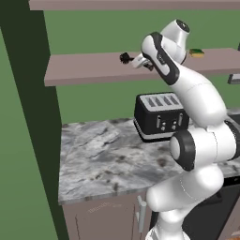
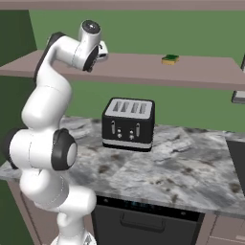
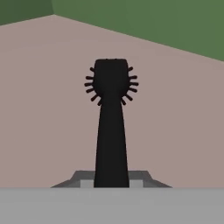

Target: Locate and retrieve the dish brush and sponge from the cabinet. Place them next to the sink.

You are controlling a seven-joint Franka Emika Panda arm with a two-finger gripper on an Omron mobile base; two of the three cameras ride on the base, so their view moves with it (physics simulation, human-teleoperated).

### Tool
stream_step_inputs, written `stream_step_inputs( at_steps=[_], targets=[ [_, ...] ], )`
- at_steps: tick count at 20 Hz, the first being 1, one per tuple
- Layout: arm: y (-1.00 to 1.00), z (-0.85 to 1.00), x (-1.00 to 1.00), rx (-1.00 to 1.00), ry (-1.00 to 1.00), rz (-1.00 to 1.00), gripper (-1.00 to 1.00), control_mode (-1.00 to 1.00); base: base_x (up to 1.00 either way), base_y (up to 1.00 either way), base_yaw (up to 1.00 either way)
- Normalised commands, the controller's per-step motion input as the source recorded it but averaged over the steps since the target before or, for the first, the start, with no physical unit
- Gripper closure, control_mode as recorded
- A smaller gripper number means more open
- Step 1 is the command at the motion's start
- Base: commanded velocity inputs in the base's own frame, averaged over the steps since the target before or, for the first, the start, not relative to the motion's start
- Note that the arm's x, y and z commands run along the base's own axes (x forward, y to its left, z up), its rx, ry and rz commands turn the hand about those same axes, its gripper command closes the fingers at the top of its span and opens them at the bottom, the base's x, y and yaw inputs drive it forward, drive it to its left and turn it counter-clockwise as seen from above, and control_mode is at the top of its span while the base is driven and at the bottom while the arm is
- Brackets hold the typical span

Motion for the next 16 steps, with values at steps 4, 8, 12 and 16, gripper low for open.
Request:
stream_step_inputs(
  at_steps=[4, 8, 12, 16],
  targets=[
    [-0.27, 0.14, -0.33, -0.01, 0.0, -0.03, 1.0, -1.0, 0.0, 0.0, 0.0],
    [-0.45, 0.0, -0.5, 0.03, -0.07, -0.02, 1.0, -1.0, 0.0, 0.0, 0.0],
    [-0.47, 0.04, -0.39, 0.02, -0.07, -0.09, 1.0, -1.0, 0.0, 0.0, 0.0],
    [-0.48, 0.17, -0.31, -0.02, -0.03, -0.15, 1.0, -1.0, 0.0, 0.0, 0.0]
  ],
)
